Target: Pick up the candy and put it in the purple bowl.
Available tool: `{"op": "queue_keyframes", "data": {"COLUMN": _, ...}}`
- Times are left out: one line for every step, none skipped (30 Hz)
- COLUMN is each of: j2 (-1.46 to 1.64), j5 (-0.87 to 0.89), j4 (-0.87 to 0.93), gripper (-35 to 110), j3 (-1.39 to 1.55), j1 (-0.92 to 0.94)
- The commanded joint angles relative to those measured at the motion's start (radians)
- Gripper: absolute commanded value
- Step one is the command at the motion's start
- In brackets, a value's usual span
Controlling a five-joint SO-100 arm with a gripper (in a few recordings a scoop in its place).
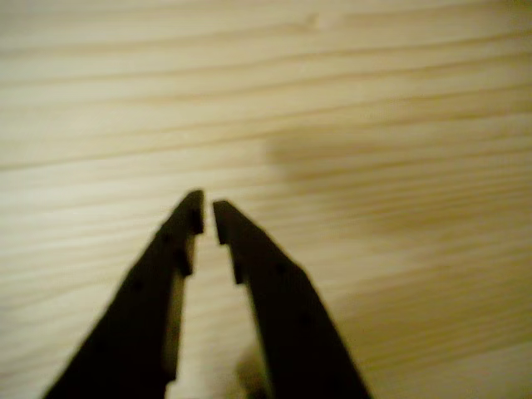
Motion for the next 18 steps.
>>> {"op": "queue_keyframes", "data": {"j2": 0.014, "j5": -0.011, "j4": 0.008, "gripper": -1, "j3": -0.002, "j1": 0.011}}
{"op": "queue_keyframes", "data": {"j2": 0.014, "j5": -0.011, "j4": 0.008, "gripper": -1, "j3": -0.002, "j1": 0.011}}
{"op": "queue_keyframes", "data": {"j2": 0.014, "j5": -0.011, "j4": 0.008, "gripper": -1, "j3": -0.002, "j1": 0.011}}
{"op": "queue_keyframes", "data": {"j2": 0.014, "j5": -0.012, "j4": 0.008, "gripper": -1, "j3": -0.002, "j1": 0.011}}
{"op": "queue_keyframes", "data": {"j2": 0.014, "j5": -0.012, "j4": 0.008, "gripper": -1, "j3": -0.002, "j1": 0.011}}
{"op": "queue_keyframes", "data": {"j2": 0.014, "j5": -0.014, "j4": 0.008, "gripper": -1, "j3": -0.002, "j1": 0.009}}
{"op": "queue_keyframes", "data": {"j2": 0.014, "j5": -0.015, "j4": 0.008, "gripper": -1, "j3": -0.002, "j1": 0.006}}
{"op": "queue_keyframes", "data": {"j2": 0.014, "j5": -0.015, "j4": 0.008, "gripper": -1, "j3": -0.002, "j1": 0.005}}
{"op": "queue_keyframes", "data": {"j2": 0.014, "j5": -0.015, "j4": 0.008, "gripper": -1, "j3": -0.002, "j1": 0.005}}
{"op": "queue_keyframes", "data": {"j2": 0.014, "j5": -0.015, "j4": 0.008, "gripper": -1, "j3": -0.002, "j1": 0.005}}
{"op": "queue_keyframes", "data": {"j2": 0.014, "j5": -0.017, "j4": 0.008, "gripper": -1, "j3": -0.002, "j1": 0.003}}
{"op": "queue_keyframes", "data": {"j2": 0.014, "j5": -0.02, "j4": 0.008, "gripper": -1, "j3": -0.002, "j1": 0.0}}
{"op": "queue_keyframes", "data": {"j2": 0.014, "j5": -0.023, "j4": 0.008, "gripper": -1, "j3": -0.002, "j1": -0.003}}
{"op": "queue_keyframes", "data": {"j2": 0.014, "j5": -0.029, "j4": 0.008, "gripper": -1, "j3": -0.002, "j1": -0.009}}
{"op": "queue_keyframes", "data": {"j2": 0.014, "j5": -0.032, "j4": 0.008, "gripper": -1, "j3": -0.002, "j1": -0.014}}
{"op": "queue_keyframes", "data": {"j2": 0.014, "j5": -0.035, "j4": 0.008, "gripper": -1, "j3": -0.002, "j1": -0.017}}
{"op": "queue_keyframes", "data": {"j2": 0.014, "j5": -0.037, "j4": 0.008, "gripper": -1, "j3": -0.002, "j1": -0.018}}
{"op": "queue_keyframes", "data": {"j2": 0.014, "j5": -0.037, "j4": 0.008, "gripper": -1, "j3": -0.002, "j1": -0.018}}
